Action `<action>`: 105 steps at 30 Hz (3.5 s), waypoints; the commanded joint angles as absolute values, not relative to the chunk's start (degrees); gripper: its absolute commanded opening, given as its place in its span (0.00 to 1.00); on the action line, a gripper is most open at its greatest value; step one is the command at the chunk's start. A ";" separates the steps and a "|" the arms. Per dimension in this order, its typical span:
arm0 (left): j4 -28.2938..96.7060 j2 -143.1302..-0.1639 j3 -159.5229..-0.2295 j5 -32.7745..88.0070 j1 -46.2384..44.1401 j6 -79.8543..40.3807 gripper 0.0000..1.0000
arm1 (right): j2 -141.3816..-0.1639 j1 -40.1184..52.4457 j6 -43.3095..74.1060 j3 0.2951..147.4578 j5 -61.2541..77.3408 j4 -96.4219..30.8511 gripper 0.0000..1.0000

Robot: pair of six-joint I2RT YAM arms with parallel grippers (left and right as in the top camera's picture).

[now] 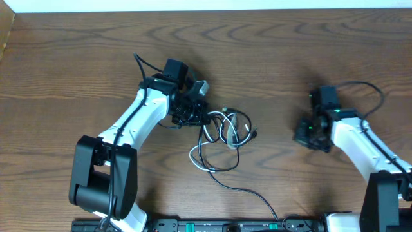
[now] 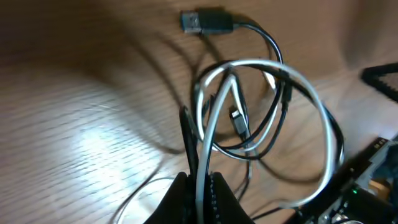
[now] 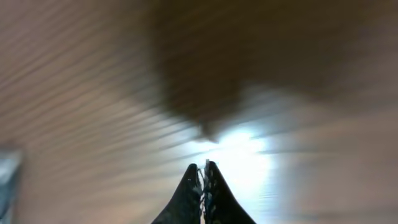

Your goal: Untangle cables

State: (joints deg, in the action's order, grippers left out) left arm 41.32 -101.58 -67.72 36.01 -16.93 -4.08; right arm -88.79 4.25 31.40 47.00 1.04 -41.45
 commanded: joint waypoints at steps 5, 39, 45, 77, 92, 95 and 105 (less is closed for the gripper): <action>41.54 -101.95 -67.70 37.28 -16.84 -3.64 0.08 | -89.06 -0.67 25.23 47.03 5.19 -36.51 0.03; 39.77 -101.54 -67.72 53.17 -16.84 -2.74 0.07 | -91.74 25.08 8.36 47.03 23.88 -19.00 0.21; 40.25 -101.38 -67.72 46.94 -16.67 -1.96 0.08 | -92.82 24.08 19.51 47.03 7.70 -22.76 0.01; 45.76 -101.36 -67.72 32.32 -9.17 -4.56 0.08 | -92.58 -7.99 32.75 47.03 -16.34 -37.76 0.01; 42.33 -95.22 -71.72 32.32 3.01 -5.74 0.07 | -92.58 -23.88 32.75 47.03 -15.73 -37.74 0.01; 39.59 -91.33 -71.72 32.34 8.19 -8.78 0.08 | -92.58 -27.05 32.75 47.03 -13.54 -37.52 0.01; 34.22 -85.84 -71.46 44.25 8.64 -18.11 0.08 | -92.58 -26.98 13.41 47.03 31.51 -24.51 0.01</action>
State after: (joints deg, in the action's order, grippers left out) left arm 34.00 -85.58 -70.81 38.11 12.47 -15.57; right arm -92.47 -29.12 23.33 46.94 9.72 -26.61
